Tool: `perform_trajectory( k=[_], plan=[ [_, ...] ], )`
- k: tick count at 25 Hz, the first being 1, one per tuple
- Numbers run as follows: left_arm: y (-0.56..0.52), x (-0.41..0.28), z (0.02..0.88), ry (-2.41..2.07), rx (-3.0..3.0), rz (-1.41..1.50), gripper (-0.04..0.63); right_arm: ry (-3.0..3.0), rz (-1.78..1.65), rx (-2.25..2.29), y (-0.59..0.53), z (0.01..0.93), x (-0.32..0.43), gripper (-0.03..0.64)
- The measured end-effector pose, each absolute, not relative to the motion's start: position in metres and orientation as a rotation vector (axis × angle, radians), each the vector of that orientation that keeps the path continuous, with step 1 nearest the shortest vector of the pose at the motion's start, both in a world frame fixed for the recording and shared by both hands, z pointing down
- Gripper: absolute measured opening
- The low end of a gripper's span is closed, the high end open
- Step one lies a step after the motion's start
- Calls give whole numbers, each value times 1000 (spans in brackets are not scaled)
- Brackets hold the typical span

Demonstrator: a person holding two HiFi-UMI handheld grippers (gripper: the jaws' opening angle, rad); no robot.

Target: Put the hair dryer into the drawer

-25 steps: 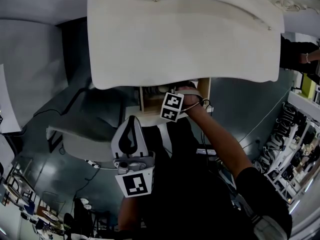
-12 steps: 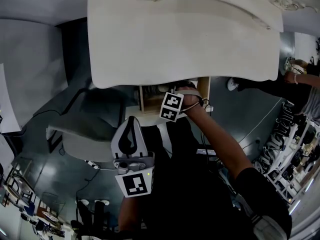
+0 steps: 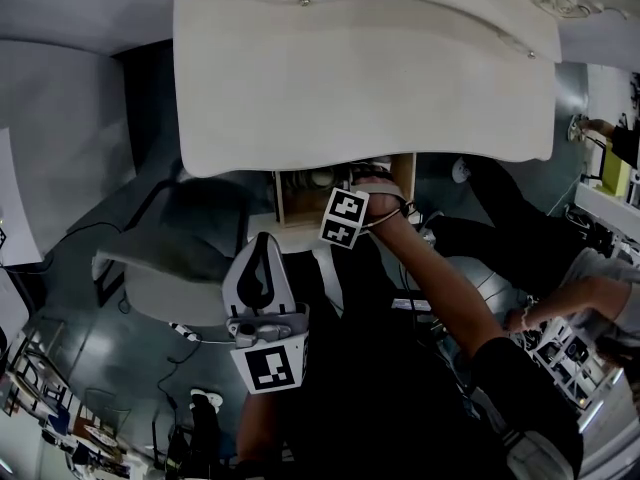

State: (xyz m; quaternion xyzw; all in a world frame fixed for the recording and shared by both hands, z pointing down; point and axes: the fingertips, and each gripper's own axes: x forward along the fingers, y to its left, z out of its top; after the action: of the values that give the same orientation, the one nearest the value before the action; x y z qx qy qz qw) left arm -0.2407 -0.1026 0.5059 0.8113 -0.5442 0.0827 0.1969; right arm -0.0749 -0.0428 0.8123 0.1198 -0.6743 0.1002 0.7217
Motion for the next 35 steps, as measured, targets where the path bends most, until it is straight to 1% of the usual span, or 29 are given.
perform_trajectory(
  k=[9,19,31,35],
  plan=[
    [-105,-233,491,-1533,2349,189,23,-1526,229,307,-40,787,-74,218],
    [-108,-209,460,-1496,2401,167,23,-1643,237,462,-49,722,-68,212],
    [-108,-173,409,-1443,2451,99,23,-1804,361,728,-54,643,-50,75],
    [-104,-166,393,-1467,2487,91,23,-1864,448,854,-55,617,-38,54]
  ],
)
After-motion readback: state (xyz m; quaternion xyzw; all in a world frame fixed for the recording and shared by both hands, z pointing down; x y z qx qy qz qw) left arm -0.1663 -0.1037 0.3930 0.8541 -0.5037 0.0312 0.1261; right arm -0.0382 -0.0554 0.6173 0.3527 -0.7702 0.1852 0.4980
